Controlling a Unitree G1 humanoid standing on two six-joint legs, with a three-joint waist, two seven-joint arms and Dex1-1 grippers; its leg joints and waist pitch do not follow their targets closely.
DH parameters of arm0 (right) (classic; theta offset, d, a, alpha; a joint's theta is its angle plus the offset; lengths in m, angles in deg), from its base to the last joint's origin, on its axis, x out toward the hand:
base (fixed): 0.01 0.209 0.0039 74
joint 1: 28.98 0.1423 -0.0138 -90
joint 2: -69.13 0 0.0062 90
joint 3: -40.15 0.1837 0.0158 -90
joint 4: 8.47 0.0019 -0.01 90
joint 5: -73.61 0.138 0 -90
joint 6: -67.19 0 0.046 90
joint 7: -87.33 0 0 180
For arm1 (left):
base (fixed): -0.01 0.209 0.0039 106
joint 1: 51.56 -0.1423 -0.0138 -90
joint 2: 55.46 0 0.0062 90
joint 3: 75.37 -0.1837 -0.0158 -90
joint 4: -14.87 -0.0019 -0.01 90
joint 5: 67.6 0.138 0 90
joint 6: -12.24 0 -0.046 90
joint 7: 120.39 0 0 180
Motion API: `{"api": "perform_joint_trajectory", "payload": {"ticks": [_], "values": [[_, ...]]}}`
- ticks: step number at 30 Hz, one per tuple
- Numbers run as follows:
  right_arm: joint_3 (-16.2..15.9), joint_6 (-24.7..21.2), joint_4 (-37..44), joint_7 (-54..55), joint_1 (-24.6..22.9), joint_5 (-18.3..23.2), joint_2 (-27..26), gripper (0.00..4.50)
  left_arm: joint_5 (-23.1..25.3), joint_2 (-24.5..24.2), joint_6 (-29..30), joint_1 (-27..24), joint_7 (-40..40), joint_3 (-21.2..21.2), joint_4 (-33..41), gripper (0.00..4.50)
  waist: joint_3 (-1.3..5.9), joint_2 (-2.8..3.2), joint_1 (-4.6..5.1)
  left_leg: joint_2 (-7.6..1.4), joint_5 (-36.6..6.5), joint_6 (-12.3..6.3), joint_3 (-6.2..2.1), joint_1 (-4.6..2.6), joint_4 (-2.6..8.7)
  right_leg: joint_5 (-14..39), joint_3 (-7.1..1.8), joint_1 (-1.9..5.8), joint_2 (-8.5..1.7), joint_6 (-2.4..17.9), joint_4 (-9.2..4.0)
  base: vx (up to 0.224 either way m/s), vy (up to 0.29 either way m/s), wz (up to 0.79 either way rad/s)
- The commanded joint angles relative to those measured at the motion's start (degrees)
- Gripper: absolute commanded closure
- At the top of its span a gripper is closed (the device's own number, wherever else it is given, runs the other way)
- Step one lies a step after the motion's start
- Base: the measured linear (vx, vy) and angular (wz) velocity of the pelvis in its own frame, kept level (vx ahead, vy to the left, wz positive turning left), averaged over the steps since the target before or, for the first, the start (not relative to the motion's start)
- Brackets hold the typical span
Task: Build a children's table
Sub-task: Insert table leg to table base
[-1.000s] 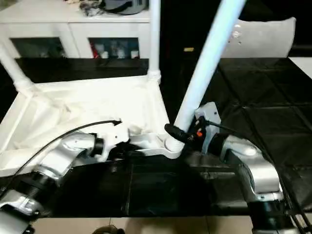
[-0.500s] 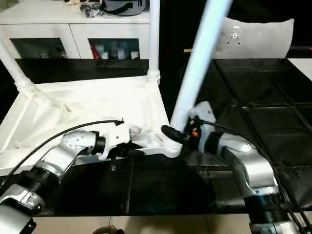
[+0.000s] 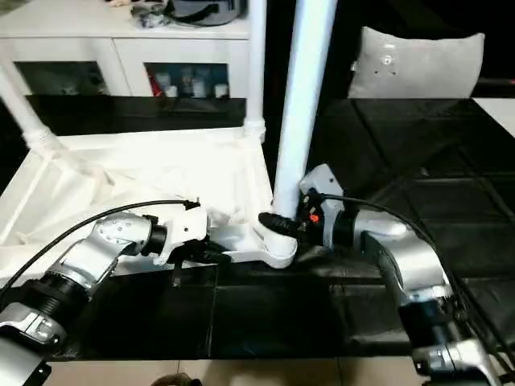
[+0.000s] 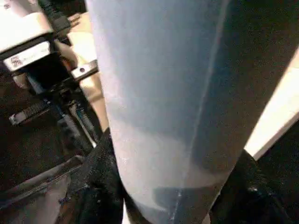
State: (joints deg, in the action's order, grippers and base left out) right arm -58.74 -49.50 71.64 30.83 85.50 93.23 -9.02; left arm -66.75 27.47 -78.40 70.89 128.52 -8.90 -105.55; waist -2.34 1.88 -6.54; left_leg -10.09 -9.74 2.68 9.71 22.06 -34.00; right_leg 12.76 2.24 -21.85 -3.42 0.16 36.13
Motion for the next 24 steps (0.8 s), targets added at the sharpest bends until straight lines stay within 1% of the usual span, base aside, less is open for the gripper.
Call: {"api": "perform_joint_trajectory", "payload": {"ticks": [1,3,4,5,6,7,9,10,11,12,13,14,15,16,17,18,19,20,21,22,23,24], "values": [[-1.5,-1.0,-3.2,-0.6,-0.8,-1.7,0.6,2.62,1.4,-1.3,0.3,-0.8,2.8,-2.0,0.1,4.50,3.17,-0.40,-0.28,-3.13,-12.2,-0.97,-0.93,-1.13,4.00,6.3,-2.33,2.01,-5.04,13.3,-4.50,0.000,0.000,0.00],[-0.6,-1.6,-4.1,-0.7,-0.5,-0.5,-0.3,2.62,2.0,-0.3,-0.5,-0.3,0.0,-1.3,-1.1,4.50,3.07,-0.52,-0.24,-3.12,-13.4,-0.57,-0.93,-1.21,4.09,8.3,-2.37,1.96,-5.10,13.2,-4.71,0.000,0.000,0.00],[-0.4,-1.6,-4.6,-0.8,-0.4,-0.2,-0.6,2.62,2.3,0.1,-0.6,-0.1,-1.2,-1.0,-1.7,4.50,3.02,-0.47,-0.26,-3.12,-13.8,-0.49,-0.95,-1.27,4.10,9.0,-2.39,1.92,-5.16,13.2,-4.81,0.000,0.000,0.00],[0.1,-1.7,-5.0,-0.8,-0.5,0.3,-1.0,2.62,2.6,0.4,-0.8,0.1,-1.9,-0.8,-2.1,4.50,2.94,-0.50,-0.26,-3.14,-14.3,-0.37,-0.96,-1.31,4.19,9.9,-2.38,1.88,-5.15,13.1,-4.92,0.000,0.000,0.00],[0.6,-1.7,-5.4,-0.8,-0.6,0.9,-1.4,2.62,2.7,0.5,-0.6,0.2,-2.4,-0.7,-2.3,4.50,2.96,-0.49,-0.35,-3.21,-15.3,0.05,-0.99,-1.46,4.26,12.0,-2.44,1.82,-5.23,12.6,-5.11,0.000,0.000,0.00],[0.8,-1.7,-5.6,-0.8,-0.7,1.0,-1.5,2.62,2.7,0.5,-0.5,0.1,-2.5,-0.6,-2.3,4.50,2.90,-0.51,-0.35,-3.23,-15.6,0.14,-1.00,-1.48,4.31,12.6,-2.46,1.74,-5.23,12.5,-5.18,0.000,0.000,0.00],[3.0,-1.2,-6.7,-0.1,-1.5,2.8,-2.7,2.62,2.2,0.6,0.7,-0.1,-2.3,-0.4,-1.8,4.50,2.91,-0.42,-0.40,-3.25,-15.9,0.44,-1.08,-1.43,4.43,13.5,-2.51,1.73,-5.33,12.0,-5.26,0.000,0.000,0.00],[3.8,-1.2,-7.0,0.2,-1.9,3.3,-3.1,2.62,2.1,0.6,1.0,-0.2,-2.3,-0.3,-1.7,4.50,2.93,-0.44,-0.40,-3.25,-16.0,0.46,-1.10,-1.46,4.44,13.6,-2.49,1.69,-5.30,12.0,-5.29,0.000,0.000,0.00],[4.4,-1.2,-7.3,0.5,-2.1,3.6,-3.3,2.62,2.0,0.6,1.2,-0.3,-2.4,-0.2,-1.6,4.50,2.90,-0.28,-0.40,-3.24,-16.1,0.55,-1.12,-1.41,4.49,13.6,-2.50,1.67,-5.31,12.0,-5.28,0.000,0.000,0.00],[5.8,-0.6,-7.6,0.7,-3.4,4.8,-4.1,2.62,1.8,0.7,1.5,-0.5,-2.6,0.1,-1.4,4.50,3.02,-0.32,-0.36,-3.26,-16.0,0.66,-1.17,-1.40,4.50,12.9,-2.44,1.73,-5.29,12.1,-5.20,0.000,0.000,0.00],[6.4,-0.1,-7.4,0.5,-4.4,5.3,-4.5,2.62,1.6,0.8,1.6,-0.6,-2.8,0.3,-1.4,4.50,2.99,-0.18,-0.43,-3.30,-16.3,0.51,-1.11,-1.43,4.51,12.3,-2.51,1.67,-5.31,12.1,-5.31,0.000,0.000,0.00],[6.4,-0.1,-7.4,0.5,-4.4,5.3,-4.5,2.62,1.6,0.8,1.6,-0.6,-2.8,0.3,-1.4,4.50,3.05,-0.24,-0.47,-3.28,-16.2,0.46,-1.19,-1.33,4.55,11.7,-2.42,1.77,-5.28,12.3,-5.19,0.000,0.000,0.00],[6.6,0.6,-7.0,0.6,-5.7,5.6,-4.8,2.62,1.5,0.9,1.7,-0.6,-3.1,0.4,-1.6,4.50,3.08,-0.25,-0.44,-3.25,-15.8,0.34,-1.14,-1.28,4.54,10.6,-2.39,1.76,-5.15,12.3,-5.15,0.000,0.000,0.00],[7.2,1.4,-6.1,1.0,-8.1,6.0,-5.7,2.62,1.2,1.3,2.0,-0.5,-3.6,0.8,-1.9,4.50,3.07,0.30,-0.53,-3.25,-15.9,0.35,-1.21,-1.28,4.51,10.4,-2.43,1.70,-5.22,12.4,-5.08,0.000,0.000,0.00],[7.2,1.4,-6.1,1.0,-8.1,6.0,-5.7,2.62,1.2,1.3,2.0,-0.5,-3.6,0.8,-1.9,4.50,3.03,0.18,-0.54,-3.31,-16.3,0.27,-1.12,-1.36,4.55,10.5,-2.48,1.62,-5.23,12.2,-5.31,0.000,0.000,0.00],[7.7,2.7,-5.7,1.6,-10.0,5.7,-6.4,2.62,1.0,1.7,2.4,-0.5,-3.9,1.0,-1.8,4.50,3.05,0.12,-0.59,-3.23,-16.6,0.32,-1.13,-1.35,4.62,11.2,-2.44,1.69,-5.21,12.1,-5.34,0.000,0.000,0.00],[7.5,3.7,-5.7,1.9,-10.8,5.1,-6.5,2.62,1.0,1.8,2.5,-0.6,-3.9,1.0,-1.7,4.50,3.02,0.55,-0.69,-3.24,-17.0,0.42,-1.21,-1.39,4.57,11.7,-2.46,1.57,-5.31,12.1,-5.34,0.000,0.000,0.00],[7.5,4.4,-5.7,2.1,-11.2,4.7,-6.5,2.62,1.0,1.8,2.6,-0.6,-3.9,1.0,-1.6,4.50,2.95,0.41,-0.61,-3.21,-18.1,0.61,-1.24,-1.44,4.72,13.7,-2.42,1.56,-5.29,11.6,-5.60,0.000,0.000,0.00],[7.1,5.3,-5.5,2.8,-11.6,3.7,-6.3,2.62,1.1,1.8,2.6,-0.6,-3.8,1.0,-1.6,4.50,2.86,0.51,-0.55,-3.19,-18.9,0.77,-1.35,-1.43,4.84,15.4,-2.43,1.55,-5.31,11.2,-5.70,0.000,0.000,0.00],[6.8,5.9,-5.4,3.1,-11.8,2.9,-6.1,2.62,1.1,1.8,2.6,-0.7,-3.8,0.9,-1.5,4.50,2.84,0.45,-0.59,-3.20,-19.0,0.85,-1.31,-1.46,4.85,16.2,-2.48,1.49,-5.33,10.9,-5.89,0.000,0.000,0.00],[6.2,7.0,-5.2,3.8,-12.1,1.5,-5.8,2.62,1.2,1.8,2.6,-0.7,-3.7,0.8,-1.5,4.50,2.76,0.70,-0.51,-3.20,-20.0,1.17,-1.38,-1.48,4.91,17.9,-2.51,1.38,-5.30,10.3,-6.06,0.000,0.000,0.00],[4.4,9.0,-5.0,5.2,-12.3,-1.9,-4.7,2.62,1.4,1.6,2.6,-0.8,-3.5,0.5,-1.4,4.50,2.71,0.74,-0.49,-3.22,-20.6,1.52,-1.49,-1.50,5.02,19.3,-2.54,1.29,-5.36,9.7,-6.14,0.000,0.000,0.00]]}}
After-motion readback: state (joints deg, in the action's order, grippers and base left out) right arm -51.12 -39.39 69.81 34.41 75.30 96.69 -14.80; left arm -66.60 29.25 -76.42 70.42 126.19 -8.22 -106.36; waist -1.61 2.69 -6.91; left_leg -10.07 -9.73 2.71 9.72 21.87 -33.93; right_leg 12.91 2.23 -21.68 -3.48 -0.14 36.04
